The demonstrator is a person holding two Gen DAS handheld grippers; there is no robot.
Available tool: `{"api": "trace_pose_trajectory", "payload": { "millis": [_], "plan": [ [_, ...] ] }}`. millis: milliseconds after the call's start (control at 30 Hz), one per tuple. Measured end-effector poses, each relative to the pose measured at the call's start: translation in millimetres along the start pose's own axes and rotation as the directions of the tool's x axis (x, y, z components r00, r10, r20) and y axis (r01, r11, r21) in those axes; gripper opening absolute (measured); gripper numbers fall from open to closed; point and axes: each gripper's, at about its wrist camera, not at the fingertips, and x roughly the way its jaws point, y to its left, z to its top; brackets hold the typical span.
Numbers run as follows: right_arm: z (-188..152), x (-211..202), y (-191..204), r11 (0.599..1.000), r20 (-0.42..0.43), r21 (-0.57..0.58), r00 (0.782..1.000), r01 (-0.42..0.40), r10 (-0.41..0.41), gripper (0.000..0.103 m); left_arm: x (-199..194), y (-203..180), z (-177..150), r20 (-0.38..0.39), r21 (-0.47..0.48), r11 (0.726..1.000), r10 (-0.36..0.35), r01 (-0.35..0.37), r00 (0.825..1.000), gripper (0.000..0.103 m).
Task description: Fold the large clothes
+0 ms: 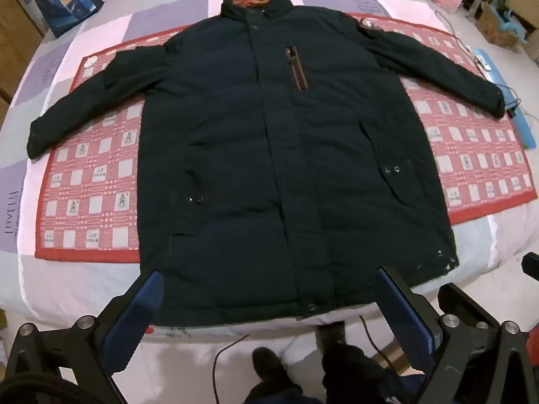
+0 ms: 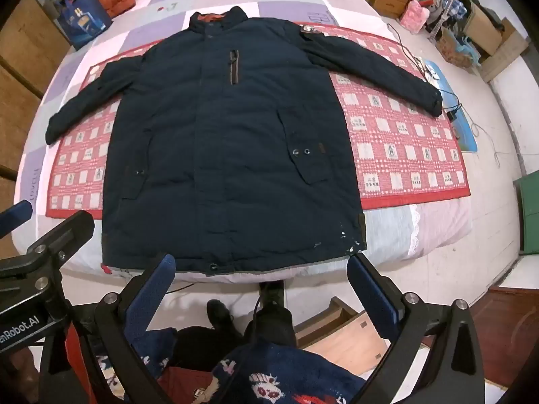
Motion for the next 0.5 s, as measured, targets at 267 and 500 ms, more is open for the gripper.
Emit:
{"api": "trace_pose_trajectory", "payload": {
  "millis": [267, 500],
  "plan": [
    [0.1, -0.3, -1.2, 1.000, -0.001, -0.002, 1.000, -0.001, 0.001, 0.103, -0.1, 0.0, 0.0, 0.002, 0.000, 1.000, 0.003, -0.003, 1.000, 0.101],
    [0.5, 0.2, -4.1, 1.000, -0.002, 0.000, 1.000, -0.002, 0.002, 0.103, -0.1, 0.0, -0.1, 0.004, 0.001, 1.000, 0.007, -0.007, 1.000, 0.101]
  ]
}}
